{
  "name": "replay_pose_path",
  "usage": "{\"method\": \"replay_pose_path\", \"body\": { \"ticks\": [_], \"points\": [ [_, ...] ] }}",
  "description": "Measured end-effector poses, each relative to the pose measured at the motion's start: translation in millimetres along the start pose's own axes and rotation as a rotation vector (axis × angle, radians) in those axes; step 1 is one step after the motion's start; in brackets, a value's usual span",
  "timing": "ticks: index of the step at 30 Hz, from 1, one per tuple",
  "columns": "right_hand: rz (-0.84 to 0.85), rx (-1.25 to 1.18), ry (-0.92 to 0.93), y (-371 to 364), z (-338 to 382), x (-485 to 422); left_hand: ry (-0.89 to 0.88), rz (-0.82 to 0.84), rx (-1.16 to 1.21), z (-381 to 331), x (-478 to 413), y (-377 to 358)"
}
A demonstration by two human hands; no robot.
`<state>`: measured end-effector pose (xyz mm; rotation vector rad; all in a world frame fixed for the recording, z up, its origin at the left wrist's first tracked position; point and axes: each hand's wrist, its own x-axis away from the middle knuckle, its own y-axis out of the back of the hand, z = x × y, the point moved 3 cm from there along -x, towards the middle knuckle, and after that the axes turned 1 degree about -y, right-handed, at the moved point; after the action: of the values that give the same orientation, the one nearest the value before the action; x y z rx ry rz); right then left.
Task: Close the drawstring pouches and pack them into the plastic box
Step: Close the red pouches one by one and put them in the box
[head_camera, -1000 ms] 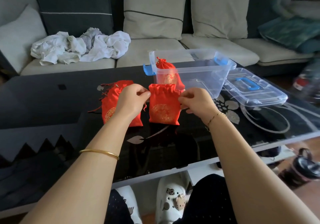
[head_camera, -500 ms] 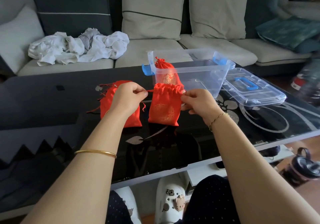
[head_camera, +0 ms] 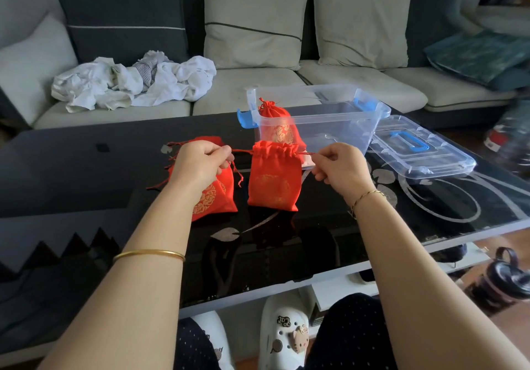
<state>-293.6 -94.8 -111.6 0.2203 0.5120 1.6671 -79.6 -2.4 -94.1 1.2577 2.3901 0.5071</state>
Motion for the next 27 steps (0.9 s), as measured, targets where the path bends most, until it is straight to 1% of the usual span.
{"method": "replay_pose_path", "body": {
  "ticks": [3,4,7,10,12,14,16,17,19,22,23,25,27],
  "points": [
    [0.045,-0.070,-0.057,3,0,1,0.050,-0.021,0.034,4,-2,1],
    [0.075,-0.161,-0.121,2,-2,1,0.070,-0.030,0.049,6,-3,1],
    [0.170,-0.583,-0.392,-4,-8,-1,0.167,-0.053,0.152,9,-3,0],
    [0.223,-0.842,-0.607,-11,-12,-2,0.346,-0.066,0.431,10,-2,-4],
    [0.193,-1.003,-0.696,-12,-13,-3,0.488,-0.068,0.665,11,-1,-4],
    [0.120,-1.146,-0.762,-11,-14,-3,0.599,-0.087,0.889,12,0,-3],
    [0.046,-1.253,-0.802,-9,-16,-4,0.640,-0.107,1.003,12,1,-5],
    [0.011,-1.292,-0.806,-10,-17,-5,0.629,-0.109,1.033,10,1,-6],
    [-0.055,-1.281,-0.766,-10,-17,-8,0.567,-0.121,1.096,4,2,-10],
    [-0.111,-1.095,-0.575,-5,-6,-9,0.365,-0.108,1.161,-13,3,-9],
    [-0.118,-1.010,-0.495,-1,1,-8,0.278,-0.071,1.130,-21,3,-8],
    [-0.123,-0.786,-0.300,5,22,-3,0.110,0.048,0.991,-37,6,-10],
    [-0.120,-0.577,-0.097,8,44,5,0.002,0.159,0.838,-50,10,-15]
  ]
}}
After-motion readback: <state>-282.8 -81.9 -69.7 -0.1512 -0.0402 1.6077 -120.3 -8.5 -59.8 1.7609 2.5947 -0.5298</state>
